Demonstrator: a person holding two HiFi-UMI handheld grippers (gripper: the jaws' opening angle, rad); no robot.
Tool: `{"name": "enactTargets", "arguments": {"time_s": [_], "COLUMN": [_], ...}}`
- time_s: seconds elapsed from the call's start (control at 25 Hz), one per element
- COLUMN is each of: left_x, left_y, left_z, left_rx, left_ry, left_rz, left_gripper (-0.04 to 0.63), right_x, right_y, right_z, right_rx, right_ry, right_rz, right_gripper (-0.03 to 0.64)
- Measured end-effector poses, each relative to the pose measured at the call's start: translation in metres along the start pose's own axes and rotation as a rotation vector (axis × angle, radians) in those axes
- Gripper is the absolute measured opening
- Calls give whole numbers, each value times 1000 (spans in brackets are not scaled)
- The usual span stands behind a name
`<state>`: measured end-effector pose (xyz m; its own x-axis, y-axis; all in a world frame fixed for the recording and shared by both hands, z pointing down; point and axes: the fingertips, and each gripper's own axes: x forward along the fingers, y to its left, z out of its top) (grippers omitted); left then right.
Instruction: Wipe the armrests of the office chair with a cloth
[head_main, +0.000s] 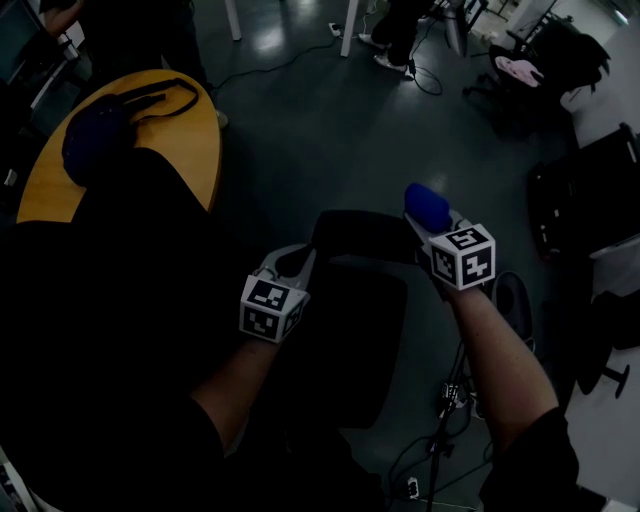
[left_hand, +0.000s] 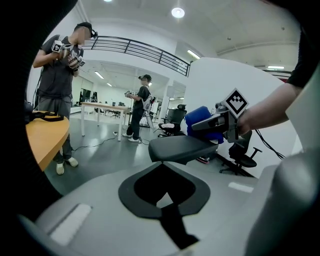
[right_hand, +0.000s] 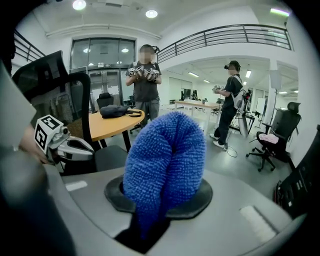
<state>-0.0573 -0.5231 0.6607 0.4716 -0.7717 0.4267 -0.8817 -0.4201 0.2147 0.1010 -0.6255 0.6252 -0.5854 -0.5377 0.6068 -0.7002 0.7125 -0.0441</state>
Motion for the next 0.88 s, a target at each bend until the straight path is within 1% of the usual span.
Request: {"name": "enactTargets", "arguments": {"time_s": [0.08,0.2,0.36,0.56,0.72,0.88], "left_x": [-1,-1,-1,1,2,2], "left_y": [1,3,10,12,14,14], "left_z": [-2,-6,-6,-4,-8,-14], "left_rx": [-6,1,19,45,43,50], "left_ry": [-2,7,7,8,10,22], "left_rz": [0,6,11,11,11,7], "left_gripper": [20,20,20,20,20,20], "right_x": [6,15,27,54,73,85], "right_y": [7,12,28,71,100,126], "right_z": [3,5,17,30,41,49], "right_rx": [-14,-80,-142,-228,-257,-317], "right_ry": [4,24,29,46,43,50], "right_rz": [8,16,59,139,197,238], "right_gripper": [106,107,107,106,107,107]}}
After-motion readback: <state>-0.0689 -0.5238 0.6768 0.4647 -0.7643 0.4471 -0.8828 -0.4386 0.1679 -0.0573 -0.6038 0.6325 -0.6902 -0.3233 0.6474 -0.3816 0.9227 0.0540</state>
